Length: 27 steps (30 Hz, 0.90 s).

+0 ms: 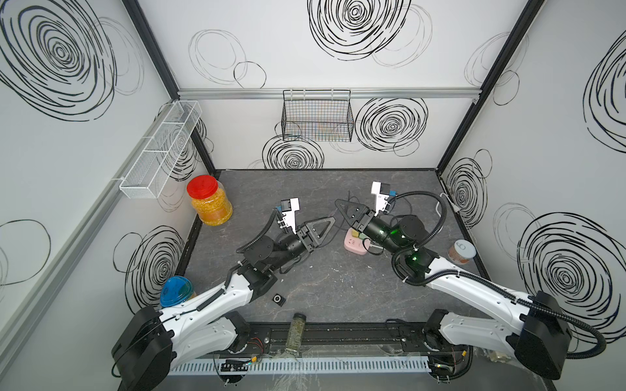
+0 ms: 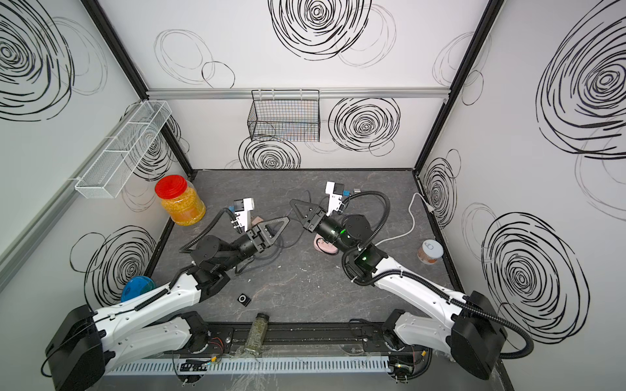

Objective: Charge mp3
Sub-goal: Pick up the charging cable from the center of the board.

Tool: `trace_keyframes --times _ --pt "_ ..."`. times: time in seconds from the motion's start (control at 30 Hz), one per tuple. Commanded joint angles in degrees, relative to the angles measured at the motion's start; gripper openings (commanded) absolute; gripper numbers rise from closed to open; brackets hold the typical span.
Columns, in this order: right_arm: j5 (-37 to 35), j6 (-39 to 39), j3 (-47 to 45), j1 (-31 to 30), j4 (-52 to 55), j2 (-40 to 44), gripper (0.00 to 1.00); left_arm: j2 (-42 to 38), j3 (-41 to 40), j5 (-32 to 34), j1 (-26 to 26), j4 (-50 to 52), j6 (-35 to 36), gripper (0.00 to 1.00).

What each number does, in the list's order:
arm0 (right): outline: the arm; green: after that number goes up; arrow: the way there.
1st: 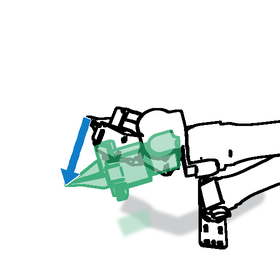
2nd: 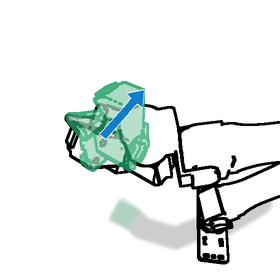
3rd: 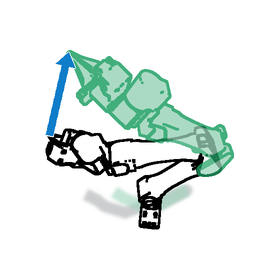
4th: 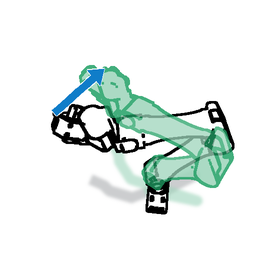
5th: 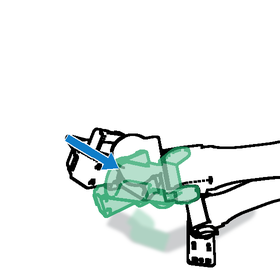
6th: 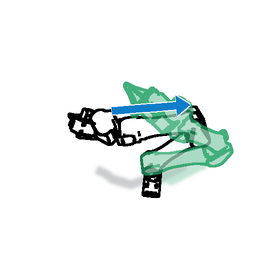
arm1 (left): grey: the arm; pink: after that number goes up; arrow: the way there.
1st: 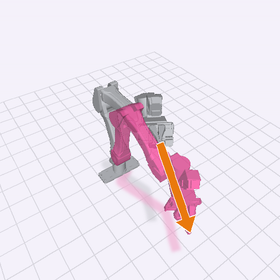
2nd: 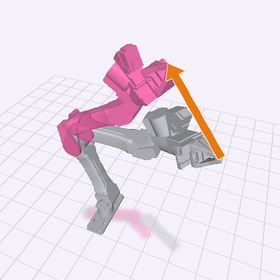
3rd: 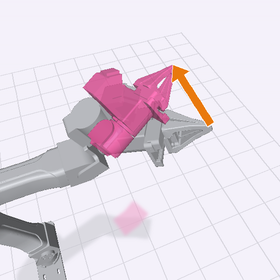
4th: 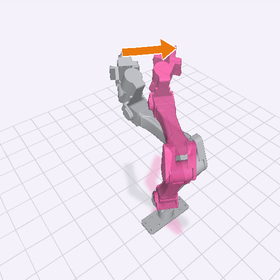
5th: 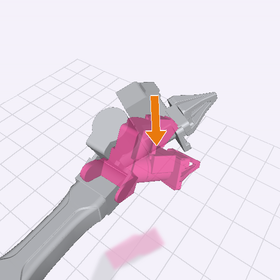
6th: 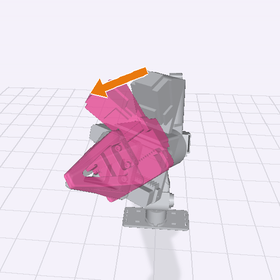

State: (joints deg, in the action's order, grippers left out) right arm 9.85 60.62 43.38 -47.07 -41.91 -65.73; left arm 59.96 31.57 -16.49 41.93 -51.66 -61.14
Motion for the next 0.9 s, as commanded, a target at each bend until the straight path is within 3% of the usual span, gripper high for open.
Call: trace_keyframes --times 0.0,0.4,0.7,0.87 --pt "0.2 -0.4 0.6 0.3 -1.2 1.0 0.0 -0.1 0.4 0.2 -0.4 -5.9 -1.0 0.23" --pt "2.4 0.3 1.1 0.3 -1.4 -0.2 0.0 -1.4 -1.7 3.3 -1.9 -6.7 -2.4 0.21" --pt "2.1 0.6 0.7 0.4 -1.8 -0.6 0.0 -0.7 -1.4 2.1 -1.6 -7.5 -3.2 0.18" --pt "1.6 0.4 0.5 0.3 -2.2 -0.2 0.0 -1.4 -1.3 2.1 -1.3 -6.0 -2.9 0.26"
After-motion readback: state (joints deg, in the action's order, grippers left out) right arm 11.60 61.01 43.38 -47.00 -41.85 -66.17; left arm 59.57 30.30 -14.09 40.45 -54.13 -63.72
